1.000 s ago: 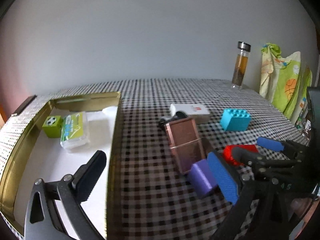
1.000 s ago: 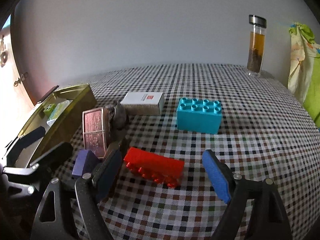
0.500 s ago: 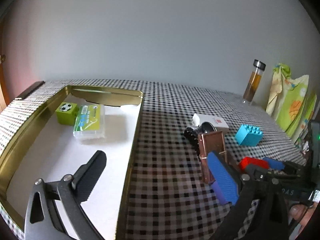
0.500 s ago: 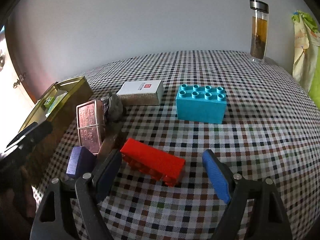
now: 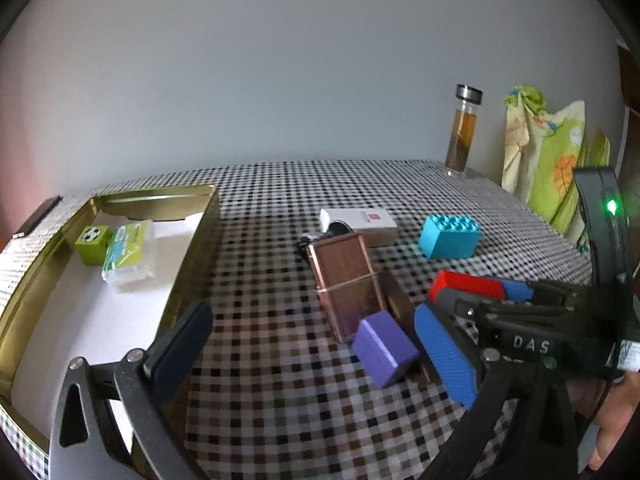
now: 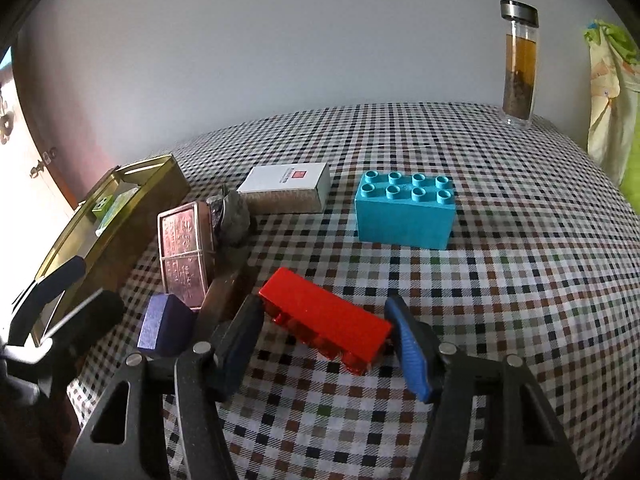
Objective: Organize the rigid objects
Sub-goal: 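Grasp the purple block with the left gripper while the right gripper holds the red brick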
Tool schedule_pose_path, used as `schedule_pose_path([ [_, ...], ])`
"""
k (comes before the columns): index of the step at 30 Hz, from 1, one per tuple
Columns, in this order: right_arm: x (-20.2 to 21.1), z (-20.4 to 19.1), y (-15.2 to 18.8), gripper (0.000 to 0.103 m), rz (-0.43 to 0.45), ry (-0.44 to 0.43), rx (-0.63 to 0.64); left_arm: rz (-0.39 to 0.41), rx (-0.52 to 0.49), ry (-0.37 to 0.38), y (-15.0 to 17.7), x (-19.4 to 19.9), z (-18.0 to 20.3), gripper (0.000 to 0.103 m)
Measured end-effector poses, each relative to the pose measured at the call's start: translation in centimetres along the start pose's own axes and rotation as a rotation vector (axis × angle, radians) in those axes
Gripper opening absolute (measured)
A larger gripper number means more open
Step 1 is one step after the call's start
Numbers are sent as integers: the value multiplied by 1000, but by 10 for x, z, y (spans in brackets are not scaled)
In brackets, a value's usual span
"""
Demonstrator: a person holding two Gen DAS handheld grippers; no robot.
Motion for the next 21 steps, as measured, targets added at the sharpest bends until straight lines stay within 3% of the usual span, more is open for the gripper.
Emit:
schedule_pose_path([
  [8, 2, 1, 0, 65, 6, -12, 0, -78, -37, 10, 5, -12, 8, 101],
  [13, 2, 0, 0, 65, 8, -13, 0, -92, -30, 38, 7, -12, 9, 79],
  [21, 1, -1, 0, 65, 1, -17, 0, -94, -47, 123, 12, -10, 23, 71],
])
Point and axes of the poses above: each gripper's, at about its wrist camera, not at the fingertips, and x roughly against the way its jaws point, z to its right, y to its underside, the point moved 4 cm from there along -x, roughly the way its jaws point, and after that the axes turned 2 degrees about -x, right-handed, at the moved point
